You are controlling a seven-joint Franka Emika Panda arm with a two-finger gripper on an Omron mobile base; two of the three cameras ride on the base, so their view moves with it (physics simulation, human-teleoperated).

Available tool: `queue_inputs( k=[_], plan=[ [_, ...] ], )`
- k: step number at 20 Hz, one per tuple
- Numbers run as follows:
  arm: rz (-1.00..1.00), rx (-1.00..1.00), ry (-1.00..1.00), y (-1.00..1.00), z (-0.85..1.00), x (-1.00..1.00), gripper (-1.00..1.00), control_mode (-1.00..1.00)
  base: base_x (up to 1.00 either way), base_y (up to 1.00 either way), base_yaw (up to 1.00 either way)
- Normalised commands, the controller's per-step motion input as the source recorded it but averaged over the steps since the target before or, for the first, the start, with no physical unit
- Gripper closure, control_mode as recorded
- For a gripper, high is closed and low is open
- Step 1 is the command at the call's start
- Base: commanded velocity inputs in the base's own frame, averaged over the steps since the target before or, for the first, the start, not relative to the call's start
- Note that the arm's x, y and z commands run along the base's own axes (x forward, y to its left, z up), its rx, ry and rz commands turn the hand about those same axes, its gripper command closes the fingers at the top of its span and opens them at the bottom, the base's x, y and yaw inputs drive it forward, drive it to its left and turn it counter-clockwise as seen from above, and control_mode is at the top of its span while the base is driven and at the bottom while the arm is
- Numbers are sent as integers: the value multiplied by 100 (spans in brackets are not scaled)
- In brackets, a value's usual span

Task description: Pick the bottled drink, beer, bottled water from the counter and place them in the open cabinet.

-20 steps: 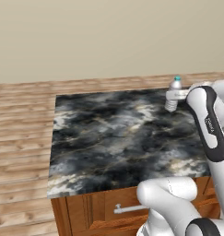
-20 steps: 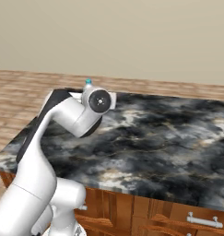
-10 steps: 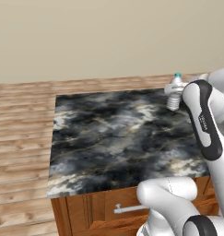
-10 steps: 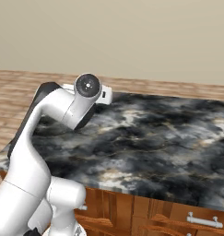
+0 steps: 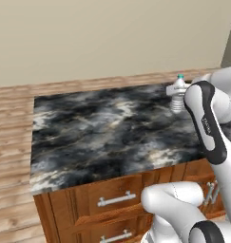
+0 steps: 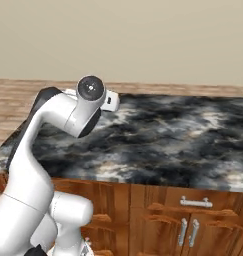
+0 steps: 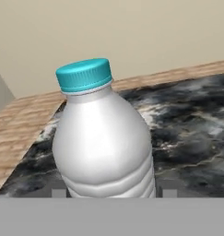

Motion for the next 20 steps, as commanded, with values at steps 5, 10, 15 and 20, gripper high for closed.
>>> queue_inputs(
  k=[5, 10, 15, 20],
  plan=[
    [0, 0, 0, 0, 0, 0, 100, 100, -52, -35, -60],
    [0, 0, 0, 0, 0, 0, 100, 100, -34, -23, -78],
    [0, 0, 0, 0, 0, 0, 100, 100, -13, -6, -92],
    [0, 0, 0, 0, 0, 0, 100, 100, -2, -1, -100]
  ],
)
